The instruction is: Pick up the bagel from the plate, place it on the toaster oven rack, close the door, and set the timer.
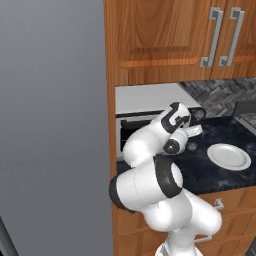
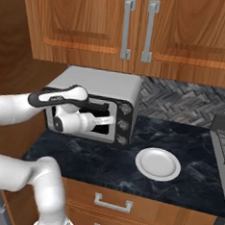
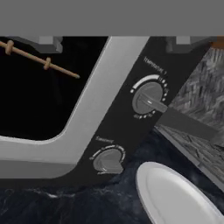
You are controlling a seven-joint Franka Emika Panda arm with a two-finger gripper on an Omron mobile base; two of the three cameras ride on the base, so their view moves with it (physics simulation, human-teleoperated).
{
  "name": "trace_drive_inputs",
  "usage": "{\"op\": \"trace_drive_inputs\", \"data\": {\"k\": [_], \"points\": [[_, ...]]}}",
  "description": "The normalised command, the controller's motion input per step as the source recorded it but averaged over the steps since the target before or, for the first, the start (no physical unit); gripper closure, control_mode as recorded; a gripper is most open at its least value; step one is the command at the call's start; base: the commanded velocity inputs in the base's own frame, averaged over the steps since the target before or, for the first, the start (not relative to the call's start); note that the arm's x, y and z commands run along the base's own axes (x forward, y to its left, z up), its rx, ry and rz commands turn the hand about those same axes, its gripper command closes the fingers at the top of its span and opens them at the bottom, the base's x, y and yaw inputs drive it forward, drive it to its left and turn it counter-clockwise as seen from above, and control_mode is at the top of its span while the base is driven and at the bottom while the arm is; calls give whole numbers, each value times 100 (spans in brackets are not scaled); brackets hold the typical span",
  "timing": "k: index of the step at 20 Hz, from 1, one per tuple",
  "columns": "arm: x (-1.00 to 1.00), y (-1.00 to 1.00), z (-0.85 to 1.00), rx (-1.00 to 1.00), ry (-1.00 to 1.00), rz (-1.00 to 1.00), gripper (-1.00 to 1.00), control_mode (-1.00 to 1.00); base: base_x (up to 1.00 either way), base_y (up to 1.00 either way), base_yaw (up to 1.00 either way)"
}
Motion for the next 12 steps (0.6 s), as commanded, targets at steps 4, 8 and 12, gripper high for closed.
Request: {"op": "trace_drive_inputs", "data": {"k": [4, 8, 12], "points": [[42, 16, 0, 11, -2, -17, -100, -100, 0, 0, 0], [22, 8, 1, 14, -3, -9, -100, -100, 0, 0, 0], [4, 0, 13, 16, -4, -1, -100, -100, 0, 0, 0]]}}
